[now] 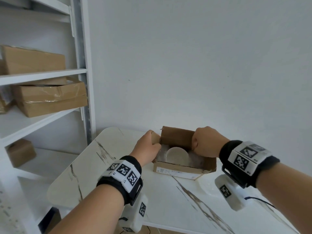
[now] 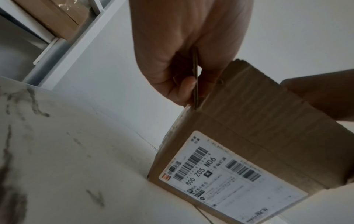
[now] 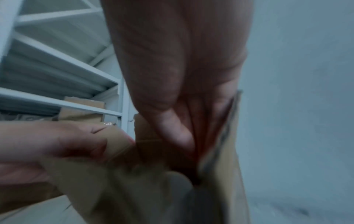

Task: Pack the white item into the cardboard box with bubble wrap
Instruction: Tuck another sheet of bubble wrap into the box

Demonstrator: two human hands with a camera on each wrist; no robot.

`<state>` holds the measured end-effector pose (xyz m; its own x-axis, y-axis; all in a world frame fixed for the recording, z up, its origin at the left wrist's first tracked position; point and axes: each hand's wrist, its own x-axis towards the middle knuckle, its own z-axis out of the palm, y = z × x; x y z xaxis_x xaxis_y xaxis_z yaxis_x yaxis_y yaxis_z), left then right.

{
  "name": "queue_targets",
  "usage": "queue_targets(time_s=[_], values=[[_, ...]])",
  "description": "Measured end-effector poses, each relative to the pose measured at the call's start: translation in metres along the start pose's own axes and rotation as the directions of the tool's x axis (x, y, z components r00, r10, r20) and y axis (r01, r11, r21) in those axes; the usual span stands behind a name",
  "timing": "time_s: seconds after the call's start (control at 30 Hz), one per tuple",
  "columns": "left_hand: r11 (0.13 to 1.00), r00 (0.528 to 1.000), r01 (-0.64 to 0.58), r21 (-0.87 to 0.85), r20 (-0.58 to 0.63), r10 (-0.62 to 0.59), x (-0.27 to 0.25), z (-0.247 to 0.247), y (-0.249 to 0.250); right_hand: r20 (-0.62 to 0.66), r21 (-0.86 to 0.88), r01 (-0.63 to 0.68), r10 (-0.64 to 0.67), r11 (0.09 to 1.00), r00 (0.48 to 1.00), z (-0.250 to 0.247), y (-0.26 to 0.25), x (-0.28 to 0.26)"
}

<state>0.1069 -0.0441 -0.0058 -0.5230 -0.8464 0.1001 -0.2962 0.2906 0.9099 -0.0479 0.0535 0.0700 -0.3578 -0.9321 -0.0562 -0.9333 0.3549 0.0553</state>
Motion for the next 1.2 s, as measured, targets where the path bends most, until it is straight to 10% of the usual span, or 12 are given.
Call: queue_targets(time_s=[0.53,0.8,0.93,1.2], values=[[0.997,0.996,0.073,0.03,0.041,-0.074,0.006,-0.002,0.009,0.357,-0.091,-0.111,0.136,0.99,0.924,0.009,-0.018,0.022],[0.975,0.99,0.122,0.184,0.051,-0.133,0.028,0.001,0.021,0.066,0.549,-0.242,0.246,0.8,0.967,-0.008,0.029,0.032],[0.969,0.98,0.199,0.147,-0.013,-0.2,0.043,0.006,0.018,-0.312,0.5,-0.182,0.372,0.847,0.874,0.003,0.056,0.03],[0.957,0.961,0.273,0.097,-0.08,-0.266,0.053,0.011,0.016,-0.005,0.342,-0.265,0.284,0.901,0.959,0.072,0.086,0.034]])
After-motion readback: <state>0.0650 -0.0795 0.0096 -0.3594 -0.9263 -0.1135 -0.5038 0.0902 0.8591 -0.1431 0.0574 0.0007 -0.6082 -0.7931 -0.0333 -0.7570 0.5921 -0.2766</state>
